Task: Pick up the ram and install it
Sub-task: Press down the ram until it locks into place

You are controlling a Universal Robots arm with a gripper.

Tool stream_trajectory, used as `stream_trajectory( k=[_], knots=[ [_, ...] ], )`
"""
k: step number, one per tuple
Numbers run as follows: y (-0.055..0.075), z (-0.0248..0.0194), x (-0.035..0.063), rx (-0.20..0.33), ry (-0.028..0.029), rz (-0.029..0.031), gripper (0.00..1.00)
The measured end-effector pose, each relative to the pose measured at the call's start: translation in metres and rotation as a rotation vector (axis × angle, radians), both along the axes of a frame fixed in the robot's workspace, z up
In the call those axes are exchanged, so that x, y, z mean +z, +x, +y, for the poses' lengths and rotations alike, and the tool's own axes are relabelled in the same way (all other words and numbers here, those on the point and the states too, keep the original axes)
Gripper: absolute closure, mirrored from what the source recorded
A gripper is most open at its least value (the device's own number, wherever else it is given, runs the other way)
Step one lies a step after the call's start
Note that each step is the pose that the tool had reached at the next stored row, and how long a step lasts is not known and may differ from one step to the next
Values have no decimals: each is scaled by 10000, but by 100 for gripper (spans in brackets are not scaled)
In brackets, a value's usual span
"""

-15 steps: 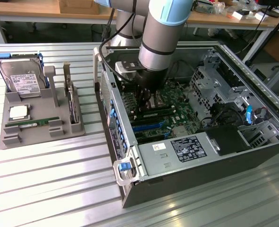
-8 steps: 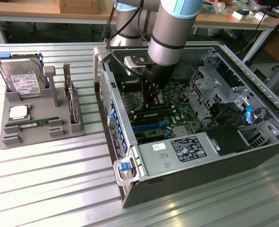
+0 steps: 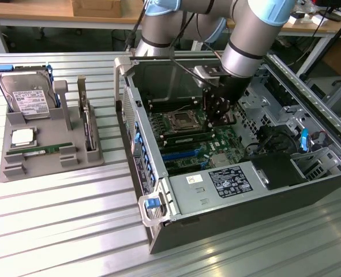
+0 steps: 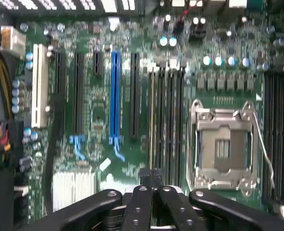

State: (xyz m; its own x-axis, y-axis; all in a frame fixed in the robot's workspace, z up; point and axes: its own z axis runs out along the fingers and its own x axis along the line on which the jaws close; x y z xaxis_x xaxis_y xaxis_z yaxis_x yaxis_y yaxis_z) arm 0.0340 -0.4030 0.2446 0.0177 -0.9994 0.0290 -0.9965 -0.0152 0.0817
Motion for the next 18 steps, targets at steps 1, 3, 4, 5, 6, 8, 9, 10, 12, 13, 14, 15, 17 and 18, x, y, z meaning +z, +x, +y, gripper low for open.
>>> stream_trajectory(
  k=[1, 3, 4, 5, 6, 8, 9, 10, 12, 13, 14, 15, 17, 18],
  knots=[
    [68, 0, 0, -1, -1, 39, 89],
    [223, 0, 0, 0, 1, 110, 89],
    [308, 0, 0, -1, 0, 137, 89],
    [398, 0, 0, -2, 2, 160, 89],
    [438, 0, 1, -1, 2, 164, 89],
    [485, 0, 83, -1, 0, 165, 89],
    [487, 0, 152, -2, 3, 165, 89],
    [488, 0, 228, -1, 3, 165, 89],
    [489, 0, 325, -1, 3, 164, 89],
    [489, 0, 326, 0, 7, 163, 89],
    [489, 0, 327, -1, 7, 163, 89],
    [489, 0, 328, 0, 4, 163, 89],
    [489, 0, 328, 0, 4, 163, 89],
    [489, 0, 328, -1, 3, 163, 89]
  ],
)
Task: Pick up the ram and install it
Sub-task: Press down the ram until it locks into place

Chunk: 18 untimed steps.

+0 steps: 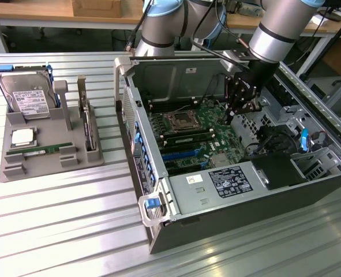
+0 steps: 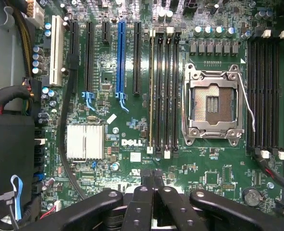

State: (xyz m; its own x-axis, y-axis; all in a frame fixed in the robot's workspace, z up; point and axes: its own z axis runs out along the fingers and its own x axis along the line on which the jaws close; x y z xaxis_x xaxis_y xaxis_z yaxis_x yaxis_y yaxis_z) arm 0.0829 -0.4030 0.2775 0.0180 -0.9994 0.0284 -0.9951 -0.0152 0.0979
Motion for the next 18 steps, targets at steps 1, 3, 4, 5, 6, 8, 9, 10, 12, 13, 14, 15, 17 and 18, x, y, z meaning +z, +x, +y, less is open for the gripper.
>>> stream_trajectory(
  k=[1, 3, 4, 5, 6, 8, 9, 10, 12, 13, 14, 15, 17, 18],
  knots=[
    [0, 0, 0, 0, 1, 0, 89],
    [0, 0, 0, 0, 1, 0, 89],
    [0, 0, 0, 0, 0, 0, 89],
    [0, 0, 0, -8, 0, -1, 89],
    [0, 0, 0, -89, 0, 0, 89],
    [0, 0, 0, -413, -1, -1, 89],
    [0, 0, 0, -600, -2, 0, 89],
    [0, 0, 0, -775, -4, 0, 89],
    [0, 0, -1, -1408, -38, -2, 89],
    [0, 0, -1, -1598, -50, -2, 89],
    [0, 0, -1, -1742, -55, -2, 89],
    [0, 0, -1, -1922, -60, -2, 89],
    [0, 0, -2, -2339, -79, -3, 89],
    [0, 0, -1, -2433, -93, -4, 89]
  ],
)
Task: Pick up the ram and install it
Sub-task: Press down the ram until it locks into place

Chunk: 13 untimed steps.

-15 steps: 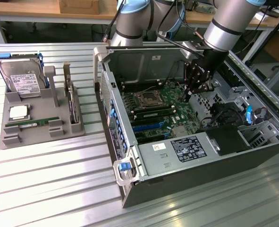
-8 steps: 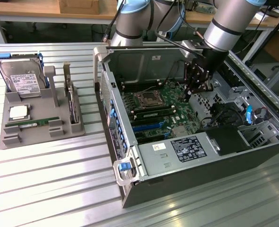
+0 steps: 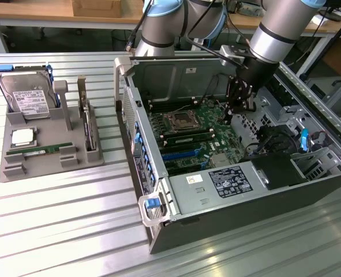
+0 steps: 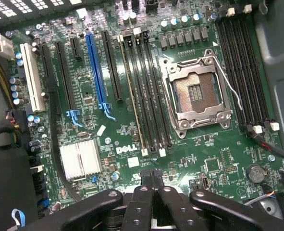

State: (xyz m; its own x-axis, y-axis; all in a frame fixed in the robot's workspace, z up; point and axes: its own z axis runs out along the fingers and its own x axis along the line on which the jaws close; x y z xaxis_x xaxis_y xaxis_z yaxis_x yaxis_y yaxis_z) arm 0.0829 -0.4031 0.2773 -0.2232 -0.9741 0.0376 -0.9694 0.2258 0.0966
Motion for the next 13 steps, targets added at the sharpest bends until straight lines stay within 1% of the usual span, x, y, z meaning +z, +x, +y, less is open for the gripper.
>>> stream_trajectory(
  k=[3, 8, 10, 13],
  knots=[
    [0, 0, -2, -338, -87, 0, 89],
    [0, 0, -3, -706, -166, 0, 89],
    [0, 0, -5, -1099, -217, 1, 89],
    [0, 0, -6, -1574, -274, 3, 89]
  ],
)
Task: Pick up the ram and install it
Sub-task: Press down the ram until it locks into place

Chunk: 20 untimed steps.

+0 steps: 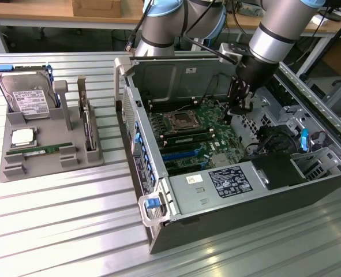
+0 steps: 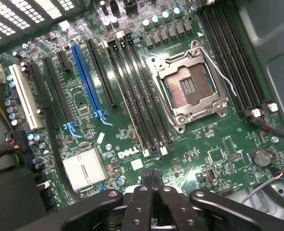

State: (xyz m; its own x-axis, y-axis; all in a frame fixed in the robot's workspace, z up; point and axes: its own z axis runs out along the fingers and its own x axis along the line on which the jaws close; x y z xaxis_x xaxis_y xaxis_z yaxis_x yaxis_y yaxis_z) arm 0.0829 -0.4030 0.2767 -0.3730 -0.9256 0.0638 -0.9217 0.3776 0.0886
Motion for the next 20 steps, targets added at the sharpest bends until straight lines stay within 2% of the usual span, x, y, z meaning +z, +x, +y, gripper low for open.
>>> stream_trajectory(
  k=[3, 5, 12, 20],
  knots=[
    [0, 0, -2, -585, -82, 0, 89],
    [0, 0, -2, -757, -109, 0, 89],
    [0, 0, -7, -2019, -291, 0, 89],
    [0, 0, -13, -4020, -453, 14, 89]
  ],
)
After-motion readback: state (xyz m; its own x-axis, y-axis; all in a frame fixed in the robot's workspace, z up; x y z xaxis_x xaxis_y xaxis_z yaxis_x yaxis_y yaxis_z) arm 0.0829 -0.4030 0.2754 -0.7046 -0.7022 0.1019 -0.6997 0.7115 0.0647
